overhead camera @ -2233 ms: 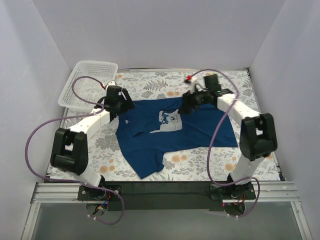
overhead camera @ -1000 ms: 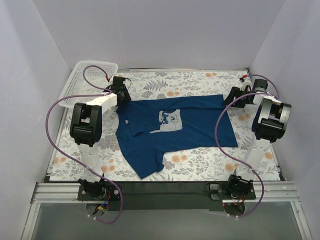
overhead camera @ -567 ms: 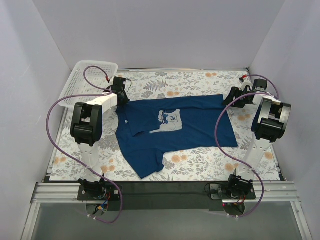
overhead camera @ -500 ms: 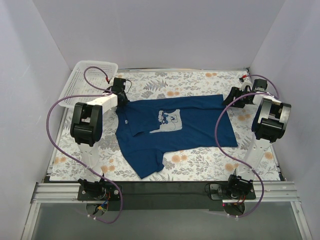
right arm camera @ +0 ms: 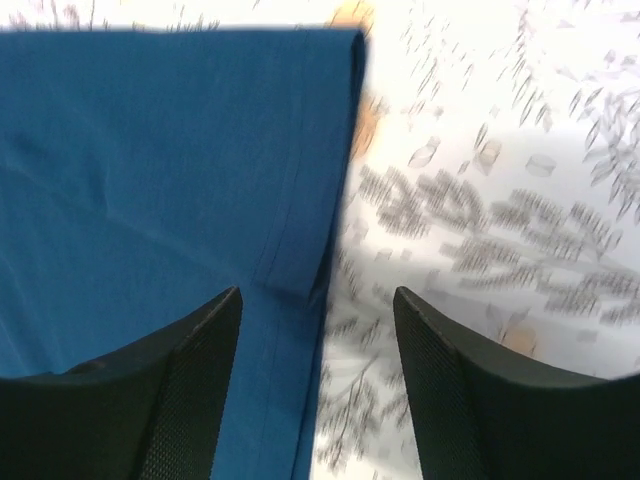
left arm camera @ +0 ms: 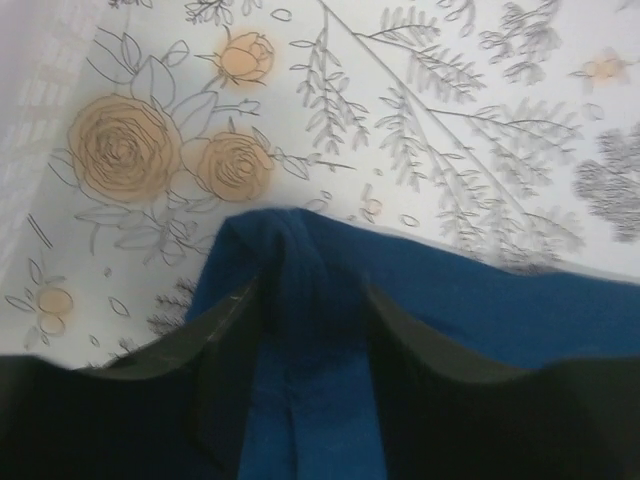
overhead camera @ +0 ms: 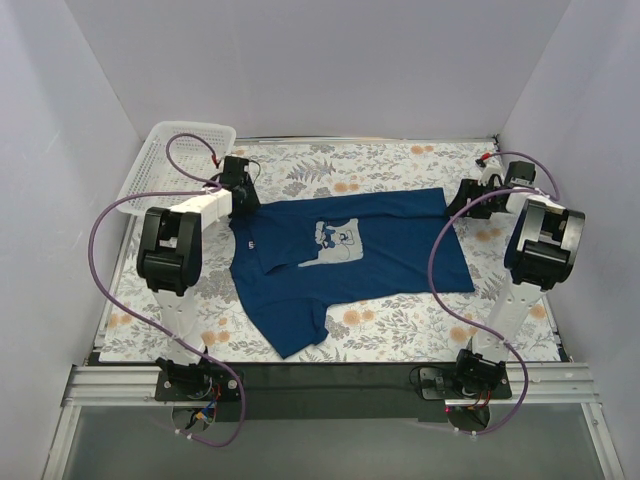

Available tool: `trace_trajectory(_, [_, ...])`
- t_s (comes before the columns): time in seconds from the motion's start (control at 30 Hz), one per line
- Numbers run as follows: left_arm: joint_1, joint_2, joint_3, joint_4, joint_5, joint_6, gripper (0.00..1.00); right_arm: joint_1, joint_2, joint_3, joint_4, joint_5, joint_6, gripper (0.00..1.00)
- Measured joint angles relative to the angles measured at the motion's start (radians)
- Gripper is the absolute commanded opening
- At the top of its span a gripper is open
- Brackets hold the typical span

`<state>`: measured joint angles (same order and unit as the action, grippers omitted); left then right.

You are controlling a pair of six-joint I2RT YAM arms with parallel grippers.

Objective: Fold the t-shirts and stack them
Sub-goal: Fold the tshirt

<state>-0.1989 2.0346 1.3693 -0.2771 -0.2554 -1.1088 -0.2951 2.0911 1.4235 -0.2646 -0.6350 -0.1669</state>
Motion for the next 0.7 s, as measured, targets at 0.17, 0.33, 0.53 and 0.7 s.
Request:
trace_trajectory(0.17, [0.003,-0.137,-0.034,0.01,0.163,0.025,0.65,-0.003,-0.144,-0.125,-0.047,0.008,-0.152,0.66])
trace_trajectory(0.33, [0.0,-0.487,-0.197,0.071,0.336,0.058,0.73,-0.005,-0.359,-0.245,-0.126,-0.014,-0.41,0.7])
trace_trajectory(0.53, [-0.021,-0.997,-0.56,0.261,0.605,0.253,0.98,-0.006,-0.637,-0.465,-0.396,-0.142,-1.126,0.77])
trace_trajectory(0.7, [-0.146,-1.262,-0.823,0.257,0.841,0.438,0.92,0.009,-0.737,-0.634,-0.673,-0.131,-1.587,0.75])
